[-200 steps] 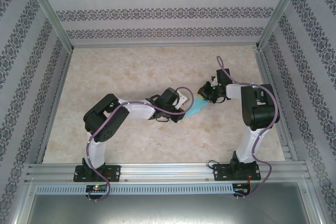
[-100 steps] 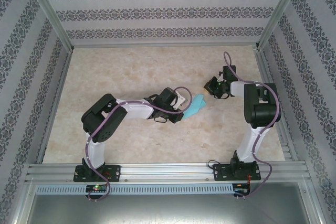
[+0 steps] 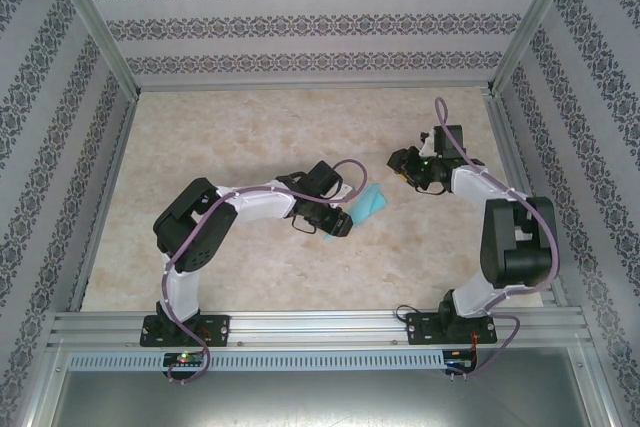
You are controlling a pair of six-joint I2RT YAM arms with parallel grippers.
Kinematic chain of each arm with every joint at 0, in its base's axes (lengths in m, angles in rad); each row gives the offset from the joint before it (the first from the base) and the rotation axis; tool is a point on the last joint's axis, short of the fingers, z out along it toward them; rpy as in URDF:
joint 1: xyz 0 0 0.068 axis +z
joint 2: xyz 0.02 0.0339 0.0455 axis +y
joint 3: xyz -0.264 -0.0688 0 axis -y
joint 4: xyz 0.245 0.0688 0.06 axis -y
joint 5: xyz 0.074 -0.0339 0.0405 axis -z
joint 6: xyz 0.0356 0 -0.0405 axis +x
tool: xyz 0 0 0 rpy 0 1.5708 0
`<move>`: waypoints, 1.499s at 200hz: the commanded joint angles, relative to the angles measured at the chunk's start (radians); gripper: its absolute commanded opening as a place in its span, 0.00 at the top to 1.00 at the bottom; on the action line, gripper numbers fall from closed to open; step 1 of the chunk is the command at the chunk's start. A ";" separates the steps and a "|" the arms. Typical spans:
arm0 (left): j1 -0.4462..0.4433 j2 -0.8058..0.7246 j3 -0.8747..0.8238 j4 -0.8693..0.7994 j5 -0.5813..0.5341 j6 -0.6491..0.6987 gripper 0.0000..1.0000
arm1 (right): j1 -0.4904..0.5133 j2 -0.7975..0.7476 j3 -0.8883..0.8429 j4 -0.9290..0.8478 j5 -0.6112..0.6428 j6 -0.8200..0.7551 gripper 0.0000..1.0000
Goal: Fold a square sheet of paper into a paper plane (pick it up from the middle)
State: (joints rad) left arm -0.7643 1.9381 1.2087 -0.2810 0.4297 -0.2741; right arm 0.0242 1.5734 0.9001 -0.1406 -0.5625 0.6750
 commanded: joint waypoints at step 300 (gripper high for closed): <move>-0.024 0.067 0.200 -0.207 -0.170 0.076 0.72 | 0.003 -0.176 -0.261 0.021 -0.064 0.020 0.56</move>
State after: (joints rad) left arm -0.8082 2.0079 1.3941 -0.4583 0.2214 -0.1905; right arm 0.0280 1.4029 0.6876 -0.2184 -0.5602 0.6361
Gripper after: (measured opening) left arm 0.302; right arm 0.434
